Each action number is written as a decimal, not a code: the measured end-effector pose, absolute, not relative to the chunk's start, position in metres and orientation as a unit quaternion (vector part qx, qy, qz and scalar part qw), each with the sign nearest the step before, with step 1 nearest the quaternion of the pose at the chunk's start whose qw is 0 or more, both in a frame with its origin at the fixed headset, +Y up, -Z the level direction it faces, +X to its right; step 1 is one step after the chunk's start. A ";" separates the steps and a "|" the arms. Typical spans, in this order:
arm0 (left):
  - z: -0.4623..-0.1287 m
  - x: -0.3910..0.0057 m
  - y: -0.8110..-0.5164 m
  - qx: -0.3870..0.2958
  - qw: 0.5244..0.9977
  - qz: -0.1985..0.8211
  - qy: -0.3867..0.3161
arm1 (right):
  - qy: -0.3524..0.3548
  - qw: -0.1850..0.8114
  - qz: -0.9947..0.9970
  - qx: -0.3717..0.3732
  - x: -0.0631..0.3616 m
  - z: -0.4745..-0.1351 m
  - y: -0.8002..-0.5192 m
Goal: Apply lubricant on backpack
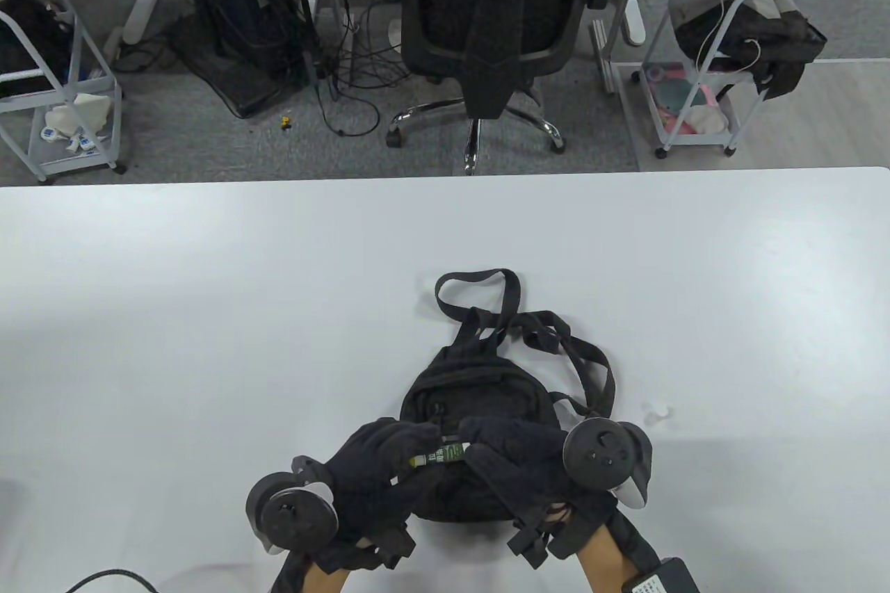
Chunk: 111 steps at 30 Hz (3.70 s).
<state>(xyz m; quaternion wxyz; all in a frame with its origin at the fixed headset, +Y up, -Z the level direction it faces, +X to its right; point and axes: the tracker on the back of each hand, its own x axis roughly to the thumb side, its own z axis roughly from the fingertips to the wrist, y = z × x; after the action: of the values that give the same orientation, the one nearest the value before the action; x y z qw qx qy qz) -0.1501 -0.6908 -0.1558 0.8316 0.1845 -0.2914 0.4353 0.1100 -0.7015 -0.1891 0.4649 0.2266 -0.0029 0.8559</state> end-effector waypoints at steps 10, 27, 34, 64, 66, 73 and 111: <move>-0.154 -0.150 -0.689 0.185 0.828 0.439 -0.295 | -0.013 0.472 0.851 0.231 0.116 -0.188 -0.700; -0.153 -0.150 -0.687 0.187 0.829 0.432 -0.300 | 0.008 0.481 0.845 0.233 0.115 -0.190 -0.704; -0.152 -0.149 -0.686 0.190 0.832 0.424 -0.303 | 0.007 0.476 0.843 0.251 0.115 -0.188 -0.700; -0.150 -0.149 -0.685 0.201 0.830 0.422 -0.305 | 0.016 0.472 0.849 0.237 0.115 -0.189 -0.706; -0.150 -0.149 -0.685 0.201 0.831 0.419 -0.305 | 0.017 0.465 0.852 0.240 0.113 -0.189 -0.706; -0.151 -0.150 -0.685 0.198 0.831 0.421 -0.305 | 0.002 0.457 0.856 0.244 0.114 -0.187 -0.701; -0.155 -0.147 -0.688 0.156 0.821 0.466 -0.291 | 0.000 0.124 0.992 0.009 0.199 -0.212 -0.681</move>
<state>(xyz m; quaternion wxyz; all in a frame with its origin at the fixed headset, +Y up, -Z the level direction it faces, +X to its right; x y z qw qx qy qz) -0.1468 -0.6876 -0.1550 0.8210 0.1557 -0.2909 0.4659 0.1987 -0.6811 -0.2119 0.1243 0.0092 -0.0002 0.9922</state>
